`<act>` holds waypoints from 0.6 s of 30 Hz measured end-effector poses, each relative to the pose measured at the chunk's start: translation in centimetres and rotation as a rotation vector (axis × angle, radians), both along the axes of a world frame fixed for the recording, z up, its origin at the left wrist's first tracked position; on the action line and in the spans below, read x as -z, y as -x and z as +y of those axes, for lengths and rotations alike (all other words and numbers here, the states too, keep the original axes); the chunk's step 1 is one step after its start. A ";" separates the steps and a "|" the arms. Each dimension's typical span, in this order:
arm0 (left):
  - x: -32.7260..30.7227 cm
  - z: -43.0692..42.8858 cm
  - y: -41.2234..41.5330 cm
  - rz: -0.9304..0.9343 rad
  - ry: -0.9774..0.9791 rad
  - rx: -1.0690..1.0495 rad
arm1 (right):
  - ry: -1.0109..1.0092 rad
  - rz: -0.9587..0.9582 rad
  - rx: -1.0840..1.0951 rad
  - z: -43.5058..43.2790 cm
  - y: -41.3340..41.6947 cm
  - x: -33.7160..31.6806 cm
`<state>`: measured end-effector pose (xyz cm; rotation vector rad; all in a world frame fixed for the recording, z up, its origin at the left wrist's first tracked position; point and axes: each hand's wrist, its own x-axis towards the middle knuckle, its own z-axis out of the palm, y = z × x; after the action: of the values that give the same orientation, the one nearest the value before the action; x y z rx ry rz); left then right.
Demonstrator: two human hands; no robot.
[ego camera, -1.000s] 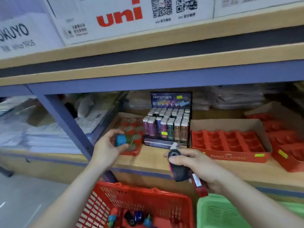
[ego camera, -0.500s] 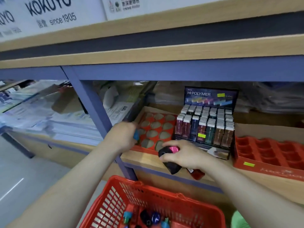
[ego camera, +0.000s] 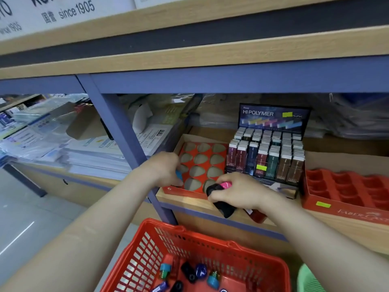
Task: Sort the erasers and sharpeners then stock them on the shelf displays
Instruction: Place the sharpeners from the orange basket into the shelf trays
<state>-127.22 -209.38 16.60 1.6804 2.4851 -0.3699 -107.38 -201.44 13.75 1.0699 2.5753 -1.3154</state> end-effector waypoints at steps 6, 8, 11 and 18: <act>-1.0 -1.5 -1.4 -0.135 -0.205 -0.035 | 0.637 0.383 0.327 -1.4 -2.1 -0.5; -1.2 -2.5 -3.8 -0.385 -0.427 -0.005 | 0.923 0.499 0.411 -1.9 -2.4 -0.2; -1.0 -3.8 -7.8 -0.798 -0.446 0.055 | 1.160 0.630 0.430 -2.6 -2.5 0.4; 0.4 -4.8 -7.7 -0.878 -0.632 -0.049 | 1.198 0.747 0.331 -3.0 -2.7 1.3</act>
<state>-119.52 -214.22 16.21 1.4459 2.0037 1.0332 -104.71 -204.49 12.46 0.7752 1.2038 -3.1041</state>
